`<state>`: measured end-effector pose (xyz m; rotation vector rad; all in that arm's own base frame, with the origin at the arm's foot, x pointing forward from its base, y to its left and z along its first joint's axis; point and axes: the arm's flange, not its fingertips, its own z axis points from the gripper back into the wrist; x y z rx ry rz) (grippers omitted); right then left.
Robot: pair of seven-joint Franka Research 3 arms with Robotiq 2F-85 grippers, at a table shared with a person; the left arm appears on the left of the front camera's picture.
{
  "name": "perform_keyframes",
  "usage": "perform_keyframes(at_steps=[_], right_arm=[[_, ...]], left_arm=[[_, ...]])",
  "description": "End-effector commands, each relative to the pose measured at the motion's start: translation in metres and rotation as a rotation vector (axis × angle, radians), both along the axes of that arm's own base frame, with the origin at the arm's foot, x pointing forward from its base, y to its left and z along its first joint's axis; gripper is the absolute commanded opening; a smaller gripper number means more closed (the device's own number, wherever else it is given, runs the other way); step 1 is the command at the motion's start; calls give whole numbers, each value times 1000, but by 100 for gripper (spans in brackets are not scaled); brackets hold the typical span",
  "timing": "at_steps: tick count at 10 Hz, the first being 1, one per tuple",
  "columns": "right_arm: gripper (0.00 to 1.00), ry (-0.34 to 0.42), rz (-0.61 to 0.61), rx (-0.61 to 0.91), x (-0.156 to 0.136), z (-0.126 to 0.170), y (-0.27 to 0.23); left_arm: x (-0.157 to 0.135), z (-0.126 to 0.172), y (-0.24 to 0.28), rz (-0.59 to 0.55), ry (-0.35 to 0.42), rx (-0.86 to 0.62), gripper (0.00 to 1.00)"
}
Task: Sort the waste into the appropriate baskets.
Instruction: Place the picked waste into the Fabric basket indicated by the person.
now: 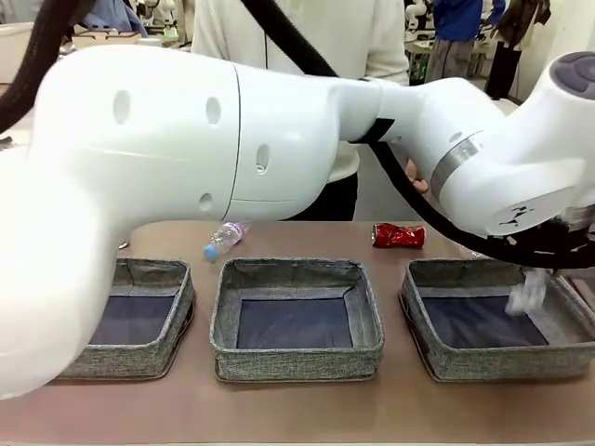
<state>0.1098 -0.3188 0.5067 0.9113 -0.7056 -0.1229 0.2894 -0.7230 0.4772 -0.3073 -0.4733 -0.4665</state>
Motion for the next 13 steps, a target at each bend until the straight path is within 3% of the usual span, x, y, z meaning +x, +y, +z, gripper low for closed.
perform_keyframes(at_steps=[1, 2, 4, 5, 7, 9, 11, 13], right_arm=[[100, -8, -20, 1, -10, 0, 0], [100, -8, -20, 1, -10, 0, 0], [100, -8, -20, 1, -10, 0, 0], [100, -8, -20, 1, -10, 0, 0], [100, 0, 0, 0, 0, 0, 0], [100, 68, 66, 47, 32, -11, 7], [100, 83, 167, 102, 84, -14, 37], [100, 82, 262, 118, 124, -11, 76]], left_arm=[[3, 8, 3, 1, 10, 13, 93], [5, 9, 5, -5, 12, 24, 100], [9, 14, 13, -1, 21, 22, 100], [11, 18, 18, -58, 66, 24, 100], [21, 55, 60, -139, 119, 47, 100], [32, 115, 148, -101, 207, 11, 100], [35, 162, 261, -99, 286, -55, 100], [44, 174, 373, -20, 384, -144, 100]])
